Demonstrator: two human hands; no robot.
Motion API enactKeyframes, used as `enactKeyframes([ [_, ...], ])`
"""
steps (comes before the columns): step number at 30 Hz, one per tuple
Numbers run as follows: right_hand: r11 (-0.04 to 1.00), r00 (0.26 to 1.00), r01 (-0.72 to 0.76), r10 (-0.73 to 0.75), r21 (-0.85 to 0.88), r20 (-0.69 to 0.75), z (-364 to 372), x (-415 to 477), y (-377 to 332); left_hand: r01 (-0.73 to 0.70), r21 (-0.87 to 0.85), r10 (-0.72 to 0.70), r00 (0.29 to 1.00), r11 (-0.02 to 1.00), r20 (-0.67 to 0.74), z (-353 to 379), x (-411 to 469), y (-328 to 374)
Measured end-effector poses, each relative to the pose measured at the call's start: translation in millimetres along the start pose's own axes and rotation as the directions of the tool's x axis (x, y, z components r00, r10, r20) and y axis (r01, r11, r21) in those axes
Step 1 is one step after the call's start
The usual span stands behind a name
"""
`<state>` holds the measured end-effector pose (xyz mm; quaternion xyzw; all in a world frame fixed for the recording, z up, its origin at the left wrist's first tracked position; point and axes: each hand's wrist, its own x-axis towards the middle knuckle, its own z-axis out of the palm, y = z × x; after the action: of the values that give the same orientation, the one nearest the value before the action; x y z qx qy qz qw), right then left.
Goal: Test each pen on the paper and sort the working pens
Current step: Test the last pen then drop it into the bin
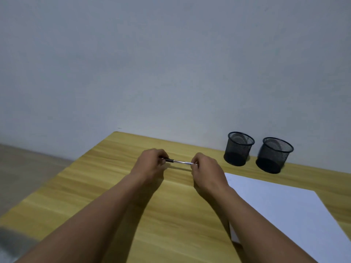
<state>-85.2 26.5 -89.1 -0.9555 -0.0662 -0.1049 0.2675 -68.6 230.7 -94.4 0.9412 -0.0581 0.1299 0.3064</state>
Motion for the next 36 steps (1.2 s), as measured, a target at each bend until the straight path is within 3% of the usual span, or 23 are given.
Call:
enactKeyframes([
  [2,0.926,0.990,-0.116,0.136,0.358,-0.029,-21,-7,3,0.026,-0.208,-0.030,0.999,0.978,-0.018,-8,-3,16],
  [4,0.637,0.962,-0.228,0.266,0.737,0.067,-44,-16,7,0.064,-0.397,-0.076,0.997,0.915,-0.014,-14,-7,34],
  [6,0.326,0.933,-0.287,0.307,0.901,0.186,-64,-29,11,0.058,-0.519,-0.067,0.998,0.853,0.001,-15,-10,54],
  [8,0.216,0.925,-0.294,0.311,0.931,0.220,-76,-43,16,0.033,-0.561,-0.021,0.999,0.827,0.028,-13,-15,77],
  [14,0.237,0.931,-0.217,0.341,0.947,0.128,-95,-76,31,-0.047,-0.603,0.130,0.987,0.796,0.095,10,-29,138],
  [22,0.303,0.946,-0.112,0.325,0.946,0.008,-105,-89,50,-0.121,-0.568,0.215,0.972,0.814,0.100,24,-39,159],
  [26,0.226,0.921,-0.109,0.390,0.968,0.013,-100,-86,54,-0.207,-0.464,0.241,0.970,0.861,0.014,30,-45,153],
  [28,0.185,0.897,-0.113,0.442,0.976,0.020,-102,-87,65,-0.175,-0.447,0.192,0.981,0.877,-0.008,28,-43,138],
  [32,0.316,0.905,-0.213,0.420,0.925,0.065,-93,-94,79,-0.104,-0.293,0.128,0.990,0.950,0.062,30,-37,112],
  [36,0.378,0.914,-0.229,0.400,0.897,0.065,-78,-98,76,-0.094,-0.206,0.118,0.987,0.974,0.108,54,-34,117],
])
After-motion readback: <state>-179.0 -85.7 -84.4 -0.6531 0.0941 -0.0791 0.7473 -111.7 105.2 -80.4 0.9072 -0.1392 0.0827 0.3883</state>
